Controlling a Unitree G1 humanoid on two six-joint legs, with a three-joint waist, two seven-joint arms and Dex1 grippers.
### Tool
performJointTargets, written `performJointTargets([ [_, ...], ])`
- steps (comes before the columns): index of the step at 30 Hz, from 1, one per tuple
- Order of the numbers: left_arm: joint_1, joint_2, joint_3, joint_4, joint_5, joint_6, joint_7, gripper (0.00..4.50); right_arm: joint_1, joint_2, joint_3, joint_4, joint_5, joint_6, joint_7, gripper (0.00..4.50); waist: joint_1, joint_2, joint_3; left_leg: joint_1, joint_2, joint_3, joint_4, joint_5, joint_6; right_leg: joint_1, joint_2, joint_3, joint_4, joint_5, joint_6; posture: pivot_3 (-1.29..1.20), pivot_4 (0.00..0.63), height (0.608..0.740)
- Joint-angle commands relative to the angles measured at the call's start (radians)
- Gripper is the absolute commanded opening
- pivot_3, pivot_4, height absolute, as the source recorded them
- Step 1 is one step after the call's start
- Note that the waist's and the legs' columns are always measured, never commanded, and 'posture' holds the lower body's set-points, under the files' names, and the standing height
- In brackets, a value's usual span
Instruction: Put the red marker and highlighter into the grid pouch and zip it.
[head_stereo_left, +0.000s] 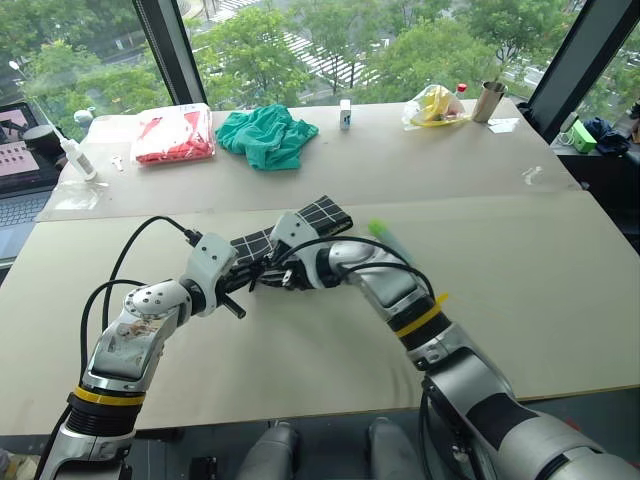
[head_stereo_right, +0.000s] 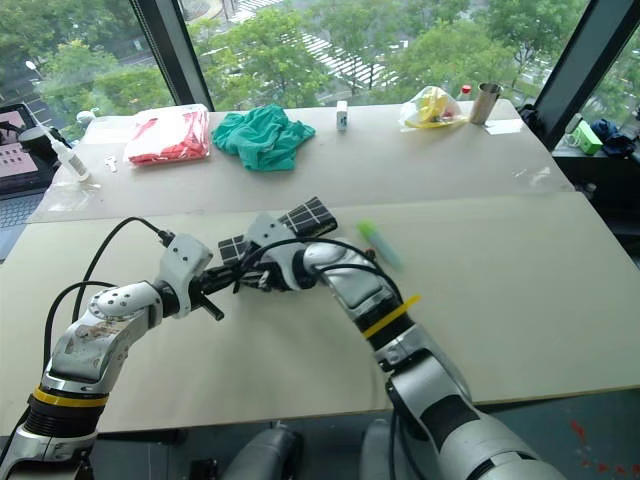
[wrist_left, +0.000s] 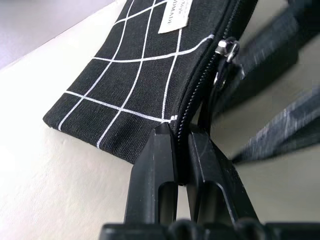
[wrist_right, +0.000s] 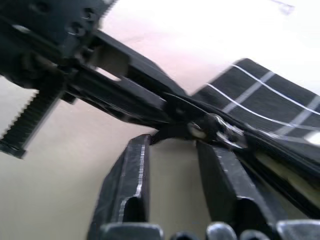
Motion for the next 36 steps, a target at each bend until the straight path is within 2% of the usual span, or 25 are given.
performJointTargets([
  [1,-0.007,0.005,0.015,-0.026,-0.003,-0.014,-0.002,0.00,0.047,-0.109,-0.073,-0.215,0.086,0.075,0.077,2.12,0.001,0.000,0.000,0.000,0.000,0.000,0.000,0.000,0.000,0.000,0.000,0.000,0.000,0.000,0.000,0.00,0.150,0.740],
  [5,-0.006,0.003,0.022,-0.026,-0.004,-0.014,0.002,0.00,0.142,-0.279,-0.172,-0.448,0.191,0.130,0.146,2.12,0.005,0.000,0.000,-0.001,0.000,0.000,0.000,0.000,0.001,0.000,0.000,0.000,-0.001,0.000,0.000,0.00,0.150,0.740],
  [10,0.005,-0.001,0.026,-0.027,-0.002,-0.019,0.005,0.00,0.127,-0.358,-0.279,-0.306,0.050,0.045,-0.091,2.12,0.003,0.000,0.000,0.001,0.000,0.003,0.000,-0.001,0.001,0.001,0.000,0.000,-0.006,0.000,0.000,0.00,0.150,0.740],
  [13,0.004,-0.005,0.021,-0.022,-0.001,-0.023,0.004,0.00,0.129,-0.348,-0.273,-0.189,-0.048,-0.061,-0.238,2.12,0.007,0.000,0.000,0.001,0.000,0.003,0.000,0.000,0.001,0.001,-0.001,0.001,-0.006,0.000,0.000,0.00,0.150,0.740],
  [18,-0.009,-0.005,0.013,-0.005,0.005,-0.033,-0.001,0.00,0.132,-0.288,-0.245,-0.093,-0.102,-0.152,-0.324,2.12,0.000,0.000,0.000,0.000,0.001,0.005,0.000,0.000,0.001,0.000,-0.001,0.002,-0.006,0.000,0.000,0.00,0.150,0.740],
  [26,-0.020,-0.006,0.012,0.010,0.010,-0.041,-0.001,0.00,0.087,-0.260,-0.247,0.036,-0.113,-0.177,-0.335,2.12,0.006,0.000,0.000,0.000,0.000,0.005,0.000,0.000,0.001,0.001,-0.001,0.002,-0.008,0.000,0.000,0.00,0.150,0.740],
  [31,-0.017,-0.011,0.012,0.007,0.008,-0.039,0.003,0.00,0.054,-0.258,-0.204,0.131,-0.167,-0.205,-0.354,2.12,0.003,0.000,0.000,0.000,0.000,0.005,0.000,0.000,0.001,0.001,-0.001,0.002,-0.008,0.000,0.000,0.00,0.150,0.740],
  [36,-0.020,-0.015,0.014,0.009,0.008,-0.039,0.007,0.00,0.014,-0.241,-0.196,0.202,-0.161,-0.205,-0.324,2.12,0.001,0.000,0.000,0.001,0.001,0.005,0.000,0.000,0.001,0.001,0.000,0.002,-0.008,0.000,0.000,0.00,0.150,0.740],
])
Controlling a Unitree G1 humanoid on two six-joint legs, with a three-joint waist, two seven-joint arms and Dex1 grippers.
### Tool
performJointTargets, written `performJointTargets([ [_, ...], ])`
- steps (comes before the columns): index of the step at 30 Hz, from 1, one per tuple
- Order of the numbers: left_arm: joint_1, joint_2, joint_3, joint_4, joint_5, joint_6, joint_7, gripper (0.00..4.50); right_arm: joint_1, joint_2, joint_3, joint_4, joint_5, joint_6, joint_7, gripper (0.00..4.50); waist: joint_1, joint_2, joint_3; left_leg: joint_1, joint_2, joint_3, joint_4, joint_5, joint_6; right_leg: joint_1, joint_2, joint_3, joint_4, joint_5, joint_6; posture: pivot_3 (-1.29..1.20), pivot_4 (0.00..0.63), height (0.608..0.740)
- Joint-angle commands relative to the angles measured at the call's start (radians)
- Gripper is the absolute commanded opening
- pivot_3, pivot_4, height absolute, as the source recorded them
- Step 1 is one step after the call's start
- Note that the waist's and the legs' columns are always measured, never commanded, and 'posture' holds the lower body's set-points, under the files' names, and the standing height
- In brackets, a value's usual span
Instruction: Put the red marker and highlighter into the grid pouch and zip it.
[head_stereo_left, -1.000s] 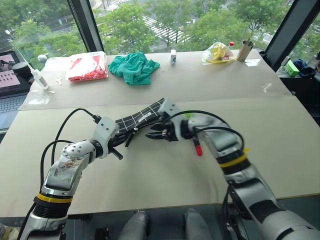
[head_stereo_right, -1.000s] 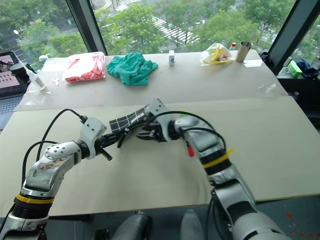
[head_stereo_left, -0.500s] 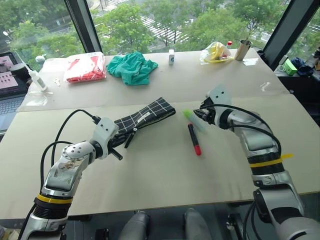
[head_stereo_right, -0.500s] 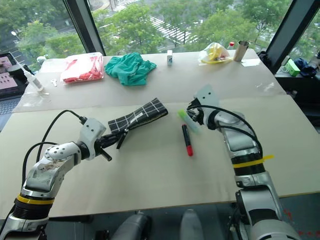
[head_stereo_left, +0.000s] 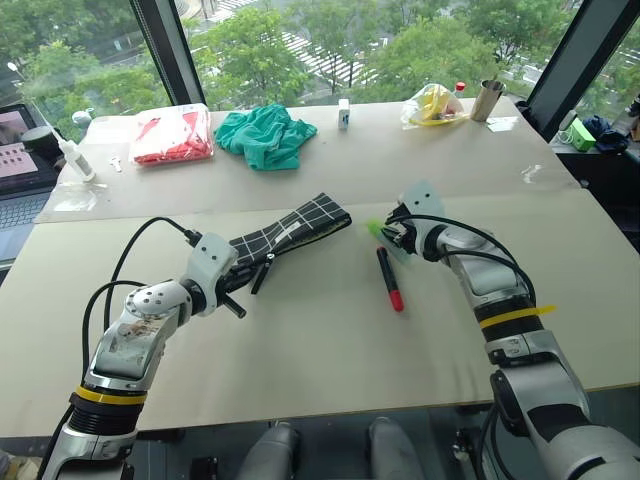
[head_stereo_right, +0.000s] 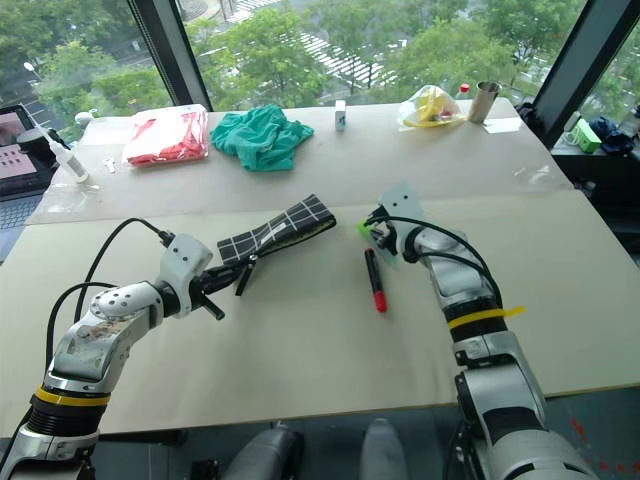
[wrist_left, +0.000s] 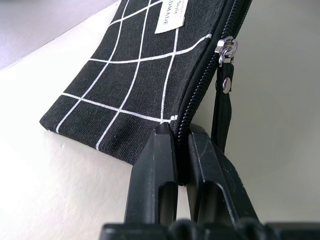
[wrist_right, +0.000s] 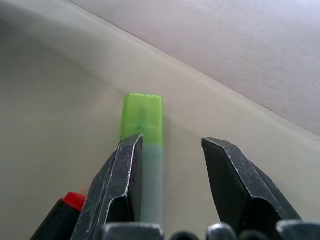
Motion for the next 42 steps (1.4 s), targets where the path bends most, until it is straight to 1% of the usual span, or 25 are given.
performJointTargets([
  [1,-0.015,-0.001,0.011,-0.013,0.003,-0.018,0.006,0.00,-0.031,0.008,0.006,0.029,-0.007,-0.019,0.020,2.12,0.000,0.000,0.000,0.000,0.000,0.000,0.000,0.000,0.000,0.000,0.000,0.000,0.000,0.000,0.000,0.00,0.150,0.740],
  [9,-0.005,-0.005,0.016,-0.022,0.000,-0.014,0.014,0.00,-0.052,0.003,-0.001,0.054,-0.005,-0.012,0.051,2.12,0.000,0.000,0.000,0.000,0.000,0.000,0.000,0.000,0.000,0.000,0.000,0.000,0.000,0.000,0.000,0.00,0.150,0.740],
  [18,-0.004,-0.006,0.015,-0.025,-0.002,-0.013,0.017,0.00,0.013,-0.018,0.031,-0.024,-0.011,0.048,0.108,2.12,0.002,0.000,0.000,0.000,0.000,0.000,0.000,0.000,0.000,0.000,0.000,0.000,0.000,0.000,0.000,0.00,0.150,0.740],
  [24,-0.003,-0.006,0.013,-0.026,-0.002,-0.012,0.016,0.00,0.037,-0.043,0.019,-0.049,-0.005,0.075,0.108,2.12,0.002,0.000,0.000,0.000,0.000,0.000,0.000,0.000,0.000,0.000,0.000,0.000,0.000,0.000,0.000,0.00,0.150,0.740],
  [28,-0.009,-0.006,0.011,-0.020,0.000,-0.013,0.015,0.00,0.032,-0.040,0.020,-0.038,-0.009,0.074,0.097,2.12,0.002,0.000,0.000,0.000,0.000,0.000,0.000,0.000,0.000,0.000,0.000,0.000,0.000,0.000,0.000,0.00,0.150,0.740],
  [31,-0.010,-0.006,0.010,-0.018,0.001,-0.014,0.015,0.00,0.025,-0.031,0.025,-0.030,-0.004,0.073,0.101,1.43,0.002,0.000,0.000,0.000,0.000,0.000,0.000,0.000,0.000,0.000,0.000,0.000,0.000,0.000,0.000,0.00,0.150,0.740],
  [32,-0.009,-0.006,0.010,-0.019,0.001,-0.014,0.015,0.00,0.026,-0.029,0.025,-0.033,0.001,0.072,0.107,1.13,0.002,0.000,0.000,0.000,0.000,0.000,0.000,0.000,0.000,0.000,0.000,0.000,0.000,0.000,0.000,0.00,0.150,0.740],
  [33,-0.009,-0.006,0.010,-0.020,0.002,-0.014,0.016,0.00,0.028,-0.029,0.025,-0.040,0.005,0.070,0.112,1.05,0.002,0.000,0.000,0.000,0.000,0.000,0.000,0.000,0.000,0.000,0.000,0.000,0.000,0.000,0.000,0.00,0.150,0.740],
  [37,-0.007,-0.008,0.010,-0.021,0.002,-0.013,0.019,0.00,0.015,-0.020,-0.001,-0.042,0.015,0.061,0.088,1.05,0.002,0.000,0.000,0.000,0.000,0.000,0.000,0.000,0.000,0.000,0.000,0.000,0.000,0.000,0.000,0.00,0.150,0.740],
  [40,-0.007,-0.009,0.010,-0.020,0.001,-0.012,0.019,0.00,-0.036,-0.003,-0.082,-0.023,0.049,-0.004,0.027,1.05,0.000,0.000,0.000,0.000,0.000,0.000,0.000,0.000,0.000,0.000,0.000,0.000,0.000,0.000,0.000,0.00,0.150,0.740],
  [42,-0.007,-0.009,0.009,-0.020,0.001,-0.012,0.018,0.00,-0.064,0.001,-0.144,-0.051,0.097,-0.058,0.028,1.05,0.000,0.000,0.000,-0.001,0.000,0.000,0.000,0.000,0.000,-0.001,0.000,0.000,0.000,0.000,0.000,0.00,0.150,0.740],
])
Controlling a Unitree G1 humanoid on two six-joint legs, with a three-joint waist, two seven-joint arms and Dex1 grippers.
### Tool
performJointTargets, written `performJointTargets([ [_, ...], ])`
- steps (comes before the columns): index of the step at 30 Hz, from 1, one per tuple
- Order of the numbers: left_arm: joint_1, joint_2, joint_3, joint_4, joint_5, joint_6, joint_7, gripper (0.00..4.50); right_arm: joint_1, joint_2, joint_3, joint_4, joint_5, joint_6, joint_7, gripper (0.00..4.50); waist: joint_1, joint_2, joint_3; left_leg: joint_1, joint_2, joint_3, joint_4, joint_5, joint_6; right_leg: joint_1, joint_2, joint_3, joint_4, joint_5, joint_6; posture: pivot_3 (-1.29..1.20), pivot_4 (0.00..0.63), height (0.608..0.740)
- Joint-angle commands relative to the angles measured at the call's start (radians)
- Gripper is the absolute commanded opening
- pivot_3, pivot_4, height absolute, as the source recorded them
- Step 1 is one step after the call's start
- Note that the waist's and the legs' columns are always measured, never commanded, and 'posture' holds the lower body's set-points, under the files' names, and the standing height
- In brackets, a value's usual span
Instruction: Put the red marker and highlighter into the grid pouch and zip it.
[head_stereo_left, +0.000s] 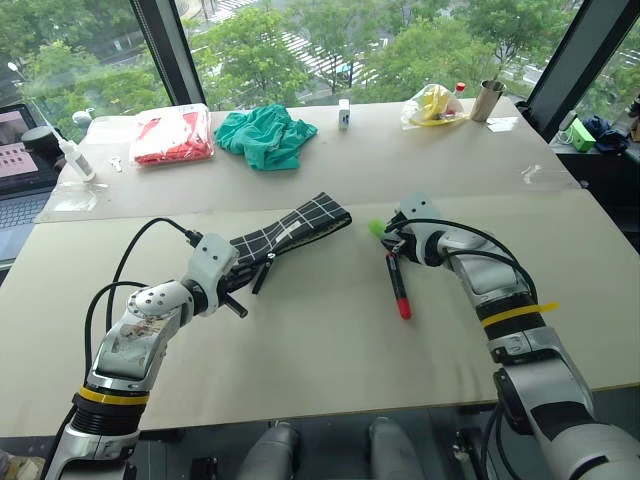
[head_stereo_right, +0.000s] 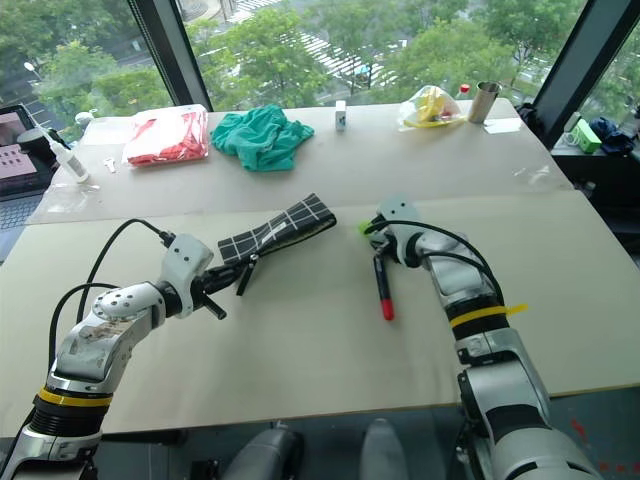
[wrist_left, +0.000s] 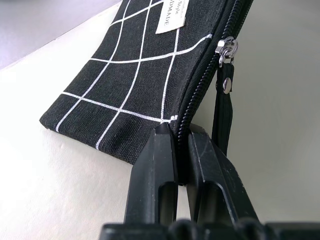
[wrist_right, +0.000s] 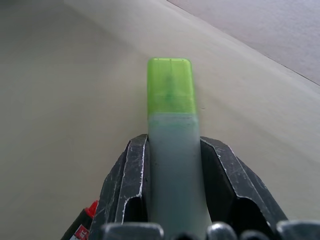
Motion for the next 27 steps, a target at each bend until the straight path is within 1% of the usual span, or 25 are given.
performJointTargets([
  [1,-0.010,0.001,0.009,-0.019,0.002,-0.013,0.003,0.00,-0.086,-0.008,-0.133,-0.084,0.093,-0.122,-0.003,1.05,0.000,0.000,0.000,0.000,0.000,0.000,0.000,0.000,0.000,0.000,0.000,0.000,0.000,0.000,0.000,0.00,0.150,0.740],
  [3,-0.011,0.001,0.008,-0.018,0.002,-0.014,0.002,0.00,-0.094,-0.023,-0.159,-0.161,0.142,-0.155,0.055,1.05,0.000,0.000,0.000,0.000,0.000,0.000,0.000,0.000,0.000,0.000,0.000,0.000,0.000,0.000,0.000,0.00,0.150,0.740],
  [5,-0.012,0.002,0.007,-0.015,0.003,-0.016,0.000,0.00,-0.073,-0.049,-0.145,-0.309,0.211,-0.141,0.171,1.05,0.002,0.000,0.000,0.000,0.000,0.000,0.000,0.000,0.000,0.000,0.000,0.000,0.000,0.000,0.000,0.00,0.150,0.740],
  [7,-0.014,0.002,0.005,-0.012,0.003,-0.018,-0.002,0.00,-0.017,-0.103,-0.084,-0.494,0.284,-0.096,0.318,1.05,0.002,0.000,0.000,-0.001,0.000,-0.001,0.000,0.000,0.000,0.000,0.000,-0.001,0.000,0.000,0.000,0.00,0.150,0.740],
  [8,-0.015,0.001,0.004,-0.011,0.003,-0.019,-0.003,0.00,0.006,-0.125,-0.059,-0.553,0.303,-0.083,0.364,1.05,0.003,0.000,0.000,0.000,0.000,-0.001,0.000,0.000,0.001,0.001,0.000,-0.001,0.000,0.000,0.000,0.00,0.150,0.740],
  [9,-0.016,0.000,0.003,-0.011,0.004,-0.020,-0.003,0.00,0.040,-0.165,-0.007,-0.630,0.311,-0.061,0.421,1.05,0.002,0.000,0.000,0.000,0.000,-0.001,0.000,-0.001,0.001,0.001,0.000,-0.002,0.000,0.000,0.000,0.00,0.150,0.740],
  [10,-0.017,-0.001,0.002,-0.011,0.004,-0.020,-0.002,0.00,0.065,-0.197,0.034,-0.679,0.305,-0.046,0.457,1.05,0.003,0.000,0.000,0.000,0.000,-0.001,0.000,-0.001,0.002,0.002,0.000,-0.002,0.000,0.000,0.000,0.00,0.150,0.740],
  [12,-0.018,-0.003,0.000,-0.010,0.004,-0.022,-0.002,0.00,0.107,-0.254,0.133,-0.739,0.241,-0.062,0.499,1.05,0.004,0.000,0.000,0.000,0.000,-0.001,0.001,-0.002,0.003,0.002,0.000,-0.002,-0.001,0.000,0.000,0.00,0.150,0.740],
  [15,-0.018,-0.005,-0.003,-0.011,0.005,-0.023,-0.002,0.00,0.121,-0.279,0.238,-0.736,0.122,-0.117,0.482,1.05,0.005,0.000,0.000,0.000,0.000,0.000,0.002,-0.002,0.004,0.002,0.000,-0.001,-0.003,0.000,0.000,0.00,0.150,0.740],
  [17,-0.017,-0.006,-0.006,-0.011,0.005,-0.025,-0.003,0.00,0.102,-0.253,0.282,-0.682,0.053,-0.135,0.436,1.05,0.005,0.000,0.000,0.000,0.000,0.000,0.001,-0.002,0.003,0.001,0.000,-0.001,-0.002,0.000,0.000,0.00,0.150,0.740],
  [22,-0.009,0.013,-0.032,-0.003,0.030,-0.053,-0.020,0.00,0.042,-0.191,0.279,-0.596,0.005,-0.123,0.394,1.05,0.005,0.000,0.000,0.000,0.000,0.000,0.001,-0.001,0.002,0.001,0.000,-0.001,-0.002,0.000,0.000,0.00,0.150,0.740],
  [27,-0.001,0.032,-0.052,-0.001,0.062,-0.079,-0.031,0.00,0.012,-0.187,0.289,-0.526,-0.051,-0.121,0.376,1.05,0.009,0.000,0.000,0.000,0.000,0.000,0.001,-0.001,0.001,0.002,0.000,-0.001,-0.004,0.000,0.000,0.00,0.150,0.740],
])
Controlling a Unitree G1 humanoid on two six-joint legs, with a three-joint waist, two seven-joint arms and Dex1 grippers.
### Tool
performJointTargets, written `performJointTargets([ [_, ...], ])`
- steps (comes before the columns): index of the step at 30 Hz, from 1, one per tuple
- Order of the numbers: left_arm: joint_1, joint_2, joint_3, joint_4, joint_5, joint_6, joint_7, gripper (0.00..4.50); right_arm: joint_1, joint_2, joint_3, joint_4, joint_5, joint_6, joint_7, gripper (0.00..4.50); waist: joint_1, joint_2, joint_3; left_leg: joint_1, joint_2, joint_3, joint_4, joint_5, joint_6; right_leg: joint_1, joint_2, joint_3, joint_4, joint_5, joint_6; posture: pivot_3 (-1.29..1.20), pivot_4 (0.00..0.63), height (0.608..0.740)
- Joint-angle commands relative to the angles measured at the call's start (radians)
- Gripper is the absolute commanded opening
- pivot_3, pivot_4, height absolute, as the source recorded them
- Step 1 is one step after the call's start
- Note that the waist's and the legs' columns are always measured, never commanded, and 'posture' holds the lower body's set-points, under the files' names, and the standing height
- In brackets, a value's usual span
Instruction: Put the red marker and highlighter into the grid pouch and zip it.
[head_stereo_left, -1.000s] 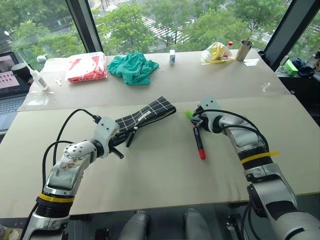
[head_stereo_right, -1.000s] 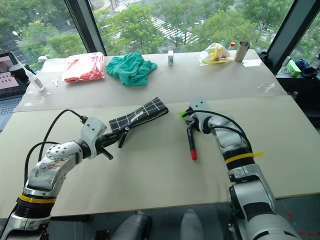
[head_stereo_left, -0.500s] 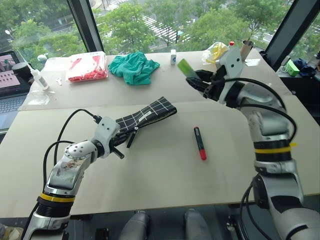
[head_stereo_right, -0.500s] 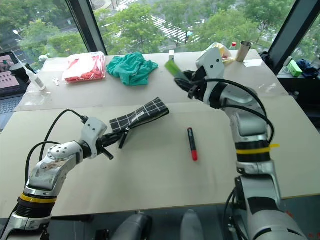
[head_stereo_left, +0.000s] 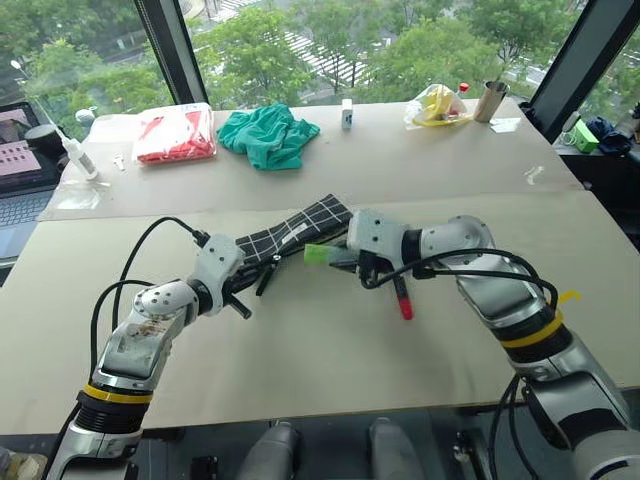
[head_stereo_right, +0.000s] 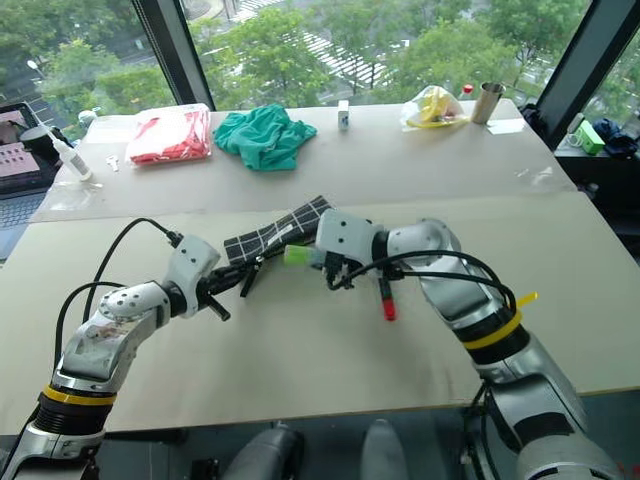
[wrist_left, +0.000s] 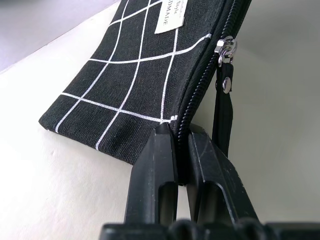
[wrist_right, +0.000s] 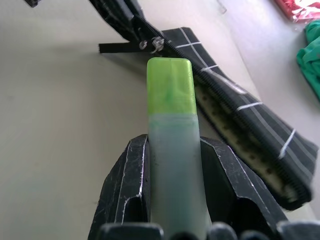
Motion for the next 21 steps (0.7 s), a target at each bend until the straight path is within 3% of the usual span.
performJointTargets([
  [1,0.003,0.017,-0.007,-0.012,0.022,-0.030,-0.010,0.00,-0.032,-0.004,-0.012,0.038,-0.052,-0.009,-0.023,1.05,0.002,0.000,0.000,0.000,0.000,0.000,0.000,0.000,0.000,0.000,0.000,0.000,0.000,0.000,0.000,0.00,0.150,0.740],
  [11,-0.012,-0.009,0.008,-0.021,0.012,-0.010,-0.002,0.00,-0.032,-0.015,-0.011,0.057,-0.107,-0.007,0.003,1.05,-0.001,0.000,0.000,0.000,0.000,0.000,0.000,0.000,0.000,0.000,0.000,0.000,0.000,0.000,0.000,0.00,0.150,0.740],
  [21,-0.019,-0.015,0.016,-0.013,0.008,-0.004,0.000,0.00,0.066,-0.074,-0.023,-0.099,0.000,0.015,0.143,1.05,0.001,0.000,0.000,0.000,0.000,0.000,0.000,0.000,0.000,0.000,0.000,0.000,0.000,0.000,0.000,0.00,0.150,0.740],
])
